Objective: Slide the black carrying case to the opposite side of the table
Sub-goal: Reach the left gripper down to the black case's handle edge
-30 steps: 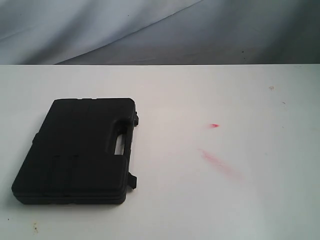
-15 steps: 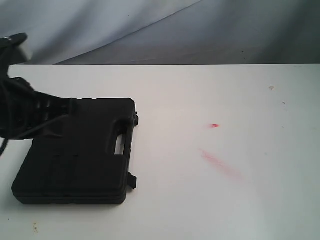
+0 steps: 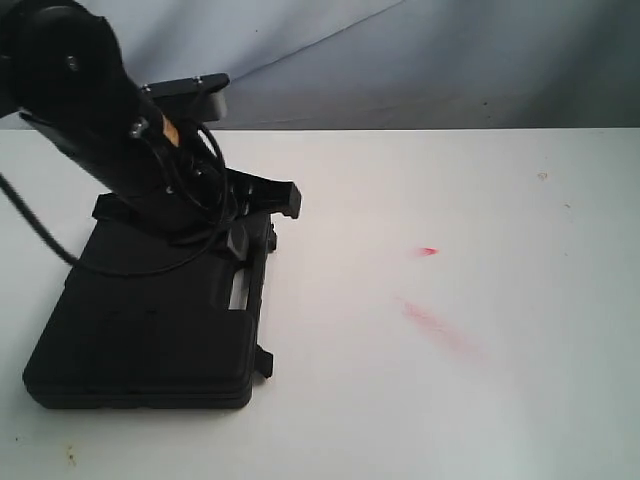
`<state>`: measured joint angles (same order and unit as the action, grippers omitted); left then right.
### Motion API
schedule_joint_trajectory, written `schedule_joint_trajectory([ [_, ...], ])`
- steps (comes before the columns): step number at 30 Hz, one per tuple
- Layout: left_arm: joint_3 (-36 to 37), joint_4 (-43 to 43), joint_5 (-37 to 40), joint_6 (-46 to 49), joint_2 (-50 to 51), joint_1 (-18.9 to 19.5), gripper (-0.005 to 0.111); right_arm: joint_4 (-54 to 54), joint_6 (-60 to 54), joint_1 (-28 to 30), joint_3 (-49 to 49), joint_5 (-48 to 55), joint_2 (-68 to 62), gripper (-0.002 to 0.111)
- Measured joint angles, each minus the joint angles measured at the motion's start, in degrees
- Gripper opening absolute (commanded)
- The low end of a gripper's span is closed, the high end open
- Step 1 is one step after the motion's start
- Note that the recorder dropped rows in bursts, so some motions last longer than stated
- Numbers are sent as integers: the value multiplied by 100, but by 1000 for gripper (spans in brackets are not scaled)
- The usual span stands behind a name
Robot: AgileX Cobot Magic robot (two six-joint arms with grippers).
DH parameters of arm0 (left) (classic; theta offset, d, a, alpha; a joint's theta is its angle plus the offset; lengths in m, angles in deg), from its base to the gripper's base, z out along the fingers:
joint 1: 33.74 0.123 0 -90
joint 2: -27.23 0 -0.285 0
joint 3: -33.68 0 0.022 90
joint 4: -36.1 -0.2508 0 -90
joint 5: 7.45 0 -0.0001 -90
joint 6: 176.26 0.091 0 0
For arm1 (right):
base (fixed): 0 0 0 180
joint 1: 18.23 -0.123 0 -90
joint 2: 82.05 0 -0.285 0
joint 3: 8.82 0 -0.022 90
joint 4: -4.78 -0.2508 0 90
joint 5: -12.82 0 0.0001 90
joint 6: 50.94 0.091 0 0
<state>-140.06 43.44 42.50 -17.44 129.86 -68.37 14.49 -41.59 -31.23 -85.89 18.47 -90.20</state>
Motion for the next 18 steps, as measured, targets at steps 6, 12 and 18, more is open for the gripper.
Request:
schedule_joint_trajectory([
  [6,-637,-216,361,-139,633,0,0,0,0,0,0,0,0,0],
  [12,-1214,-246,501,-189,1174,0,0,0,0,0,0,0,0,0],
  [18,-1715,-255,858,-199,1656,0,0,0,0,0,0,0,0,0],
])
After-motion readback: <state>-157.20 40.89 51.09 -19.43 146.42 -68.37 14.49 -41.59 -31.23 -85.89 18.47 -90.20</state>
